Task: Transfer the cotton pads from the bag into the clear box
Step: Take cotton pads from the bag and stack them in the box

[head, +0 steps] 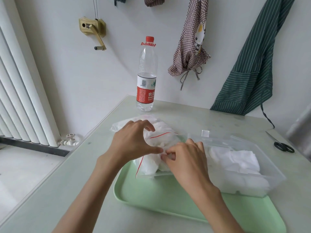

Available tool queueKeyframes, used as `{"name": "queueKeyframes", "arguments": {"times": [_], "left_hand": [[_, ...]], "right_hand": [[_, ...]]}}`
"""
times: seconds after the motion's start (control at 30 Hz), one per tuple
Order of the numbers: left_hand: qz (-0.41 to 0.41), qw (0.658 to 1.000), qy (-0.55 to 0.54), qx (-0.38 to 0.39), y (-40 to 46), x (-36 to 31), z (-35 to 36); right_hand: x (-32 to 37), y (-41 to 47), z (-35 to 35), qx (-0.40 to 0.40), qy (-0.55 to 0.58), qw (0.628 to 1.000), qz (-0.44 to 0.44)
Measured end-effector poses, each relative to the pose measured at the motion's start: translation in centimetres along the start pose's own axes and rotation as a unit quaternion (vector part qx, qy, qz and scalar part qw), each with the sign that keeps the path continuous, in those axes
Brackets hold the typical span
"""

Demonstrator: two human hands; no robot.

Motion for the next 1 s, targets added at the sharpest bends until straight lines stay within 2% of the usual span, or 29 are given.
{"name": "queueKeyframes", "arguments": {"times": [0.23,0.33,0.47,0.57,0.67,0.8,0.9,0.93,1.0], "left_hand": [[0.006,0.998,-0.014,0.063,0.2,0.5,0.9],[0.004,0.998,-0.024,0.053,0.4,1.1,0.7],[0.011,0.998,-0.044,0.049,0.5,1.2,0.7],[0.018,0.994,-0.091,0.065,0.6,1.2,0.6],[0.023,0.985,-0.15,0.081,0.8,1.1,0.1],[0.029,0.969,-0.217,0.111,0.7,0.7,-1.0],[0.037,0.961,-0.242,0.127,0.1,-0.2,-2.3],[0.036,0.959,-0.255,0.12,-0.1,-0.6,-2.9],[0.043,0.951,-0.286,0.106,-0.3,-1.6,-4.0]], "right_hand": [[-1.0,0.2,-1.3,0.042,0.045,0.998,-0.011],[-1.7,0.5,-2.7,0.027,0.104,0.994,0.0],[-2.3,0.9,-3.2,0.075,0.193,0.978,0.003],[-2.8,1.1,-3.7,0.078,0.286,0.955,0.024],[-3.1,1.4,-4.5,0.067,0.409,0.907,0.072],[-3.7,1.6,-4.9,0.106,0.572,0.795,0.172],[-3.8,1.5,-5.3,0.121,0.666,0.71,0.194],[-3.8,1.5,-5.6,0.123,0.684,0.693,0.192],[-3.7,1.5,-5.9,0.128,0.693,0.687,0.178]]}}
Point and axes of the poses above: each hand's wrist, its own y-axis towards the middle knuckle, its own z-axis out of the palm, x = y × z, the point moved 2 cm from there along y, towards the middle knuckle, and after that the axes turned 3 degrees about y, right-handed, at the moved point
